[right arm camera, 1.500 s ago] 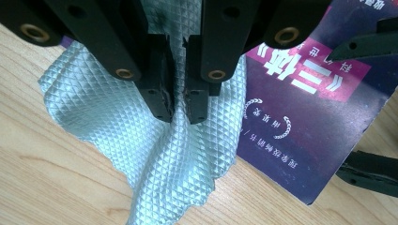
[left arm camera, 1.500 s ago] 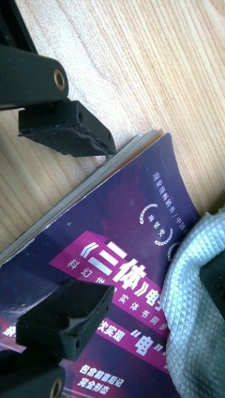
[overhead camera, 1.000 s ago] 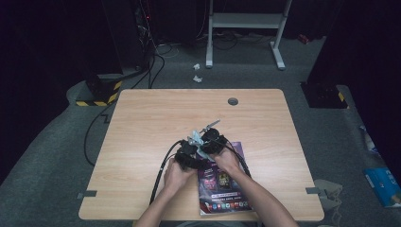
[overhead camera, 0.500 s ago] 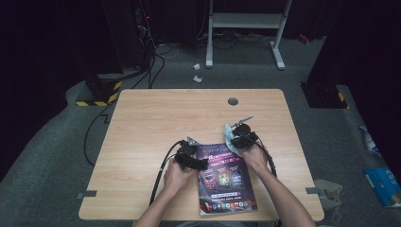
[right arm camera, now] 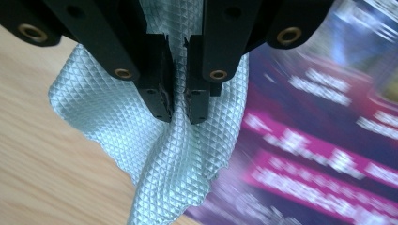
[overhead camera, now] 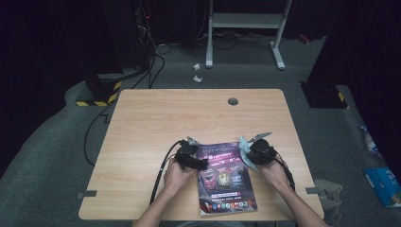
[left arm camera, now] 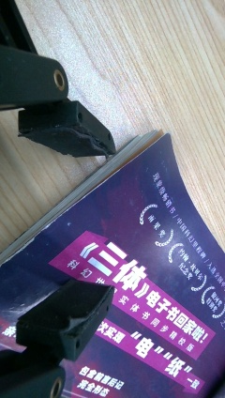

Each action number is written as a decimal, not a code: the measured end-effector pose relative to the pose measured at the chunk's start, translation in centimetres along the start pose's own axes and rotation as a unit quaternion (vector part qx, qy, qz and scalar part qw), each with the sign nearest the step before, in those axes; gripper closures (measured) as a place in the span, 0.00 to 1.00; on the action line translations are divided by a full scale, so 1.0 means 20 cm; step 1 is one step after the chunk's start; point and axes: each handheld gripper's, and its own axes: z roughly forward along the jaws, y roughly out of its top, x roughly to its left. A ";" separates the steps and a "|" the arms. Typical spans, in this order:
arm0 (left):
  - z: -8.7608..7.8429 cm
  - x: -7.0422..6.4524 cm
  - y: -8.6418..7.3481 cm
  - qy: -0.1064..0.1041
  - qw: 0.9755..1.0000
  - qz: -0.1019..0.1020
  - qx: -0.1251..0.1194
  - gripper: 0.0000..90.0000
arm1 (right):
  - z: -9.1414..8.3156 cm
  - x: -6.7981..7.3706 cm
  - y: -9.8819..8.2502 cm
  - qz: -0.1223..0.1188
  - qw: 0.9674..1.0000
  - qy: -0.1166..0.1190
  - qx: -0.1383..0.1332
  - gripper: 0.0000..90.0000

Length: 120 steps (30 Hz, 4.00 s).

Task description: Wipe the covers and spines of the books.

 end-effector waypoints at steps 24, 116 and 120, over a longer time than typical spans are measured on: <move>-0.14 -0.12 -0.15 -0.040 0.999 0.000 0.025 0.40 | -0.06 0.12 -0.16 0.043 0.994 0.102 -0.007 0.69; 0.00 0.22 0.01 0.022 0.999 -0.036 -0.022 0.42 | 0.26 0.00 0.46 0.030 0.999 0.000 0.041 0.92; -0.01 0.22 0.00 0.022 0.999 -0.037 -0.030 0.42 | 0.29 -0.02 0.49 0.052 0.998 0.003 0.038 0.92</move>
